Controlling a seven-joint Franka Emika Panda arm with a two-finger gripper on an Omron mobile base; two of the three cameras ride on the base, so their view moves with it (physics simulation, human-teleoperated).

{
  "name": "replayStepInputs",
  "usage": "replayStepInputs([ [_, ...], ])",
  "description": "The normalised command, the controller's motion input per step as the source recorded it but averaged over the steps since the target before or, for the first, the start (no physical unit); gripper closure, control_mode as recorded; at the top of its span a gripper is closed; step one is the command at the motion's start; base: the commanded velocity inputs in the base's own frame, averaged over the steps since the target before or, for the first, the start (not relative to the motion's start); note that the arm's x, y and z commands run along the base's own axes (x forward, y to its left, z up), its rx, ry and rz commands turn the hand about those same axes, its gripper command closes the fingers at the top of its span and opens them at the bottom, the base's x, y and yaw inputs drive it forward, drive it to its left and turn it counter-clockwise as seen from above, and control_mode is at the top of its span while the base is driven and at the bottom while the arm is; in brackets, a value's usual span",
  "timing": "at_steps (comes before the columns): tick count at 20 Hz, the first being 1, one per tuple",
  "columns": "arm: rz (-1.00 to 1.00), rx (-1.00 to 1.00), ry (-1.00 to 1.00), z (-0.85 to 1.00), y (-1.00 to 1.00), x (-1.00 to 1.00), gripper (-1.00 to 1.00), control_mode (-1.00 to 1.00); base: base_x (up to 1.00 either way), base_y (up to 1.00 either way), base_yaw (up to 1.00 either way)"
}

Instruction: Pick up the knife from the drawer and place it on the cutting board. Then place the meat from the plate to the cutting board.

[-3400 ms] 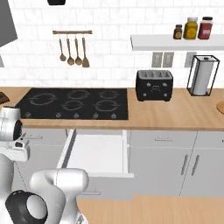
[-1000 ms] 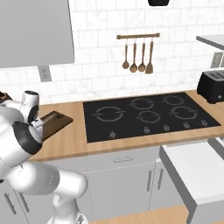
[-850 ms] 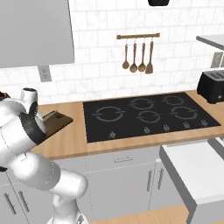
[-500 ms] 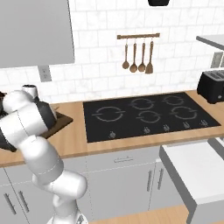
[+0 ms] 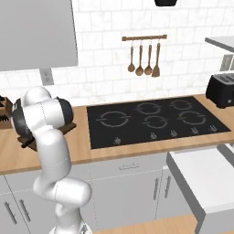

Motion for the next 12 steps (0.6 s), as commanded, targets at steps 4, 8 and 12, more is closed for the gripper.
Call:
replayStepInputs([
  [4, -0.04, 0.00, -0.09, -0.16, 0.00, 0.26, 1.00, -1.00, 0.00, 0.00, 0.00],
  [8, -0.05, 0.00, -0.07, -0.22, 0.04, 0.19, 1.00, -1.00, 0.00, 0.00, 0.00],
  [12, -0.04, 0.00, -0.08, -0.34, 0.00, 0.06, -1.00, -1.00, 0.00, 0.00, 0.00],
])
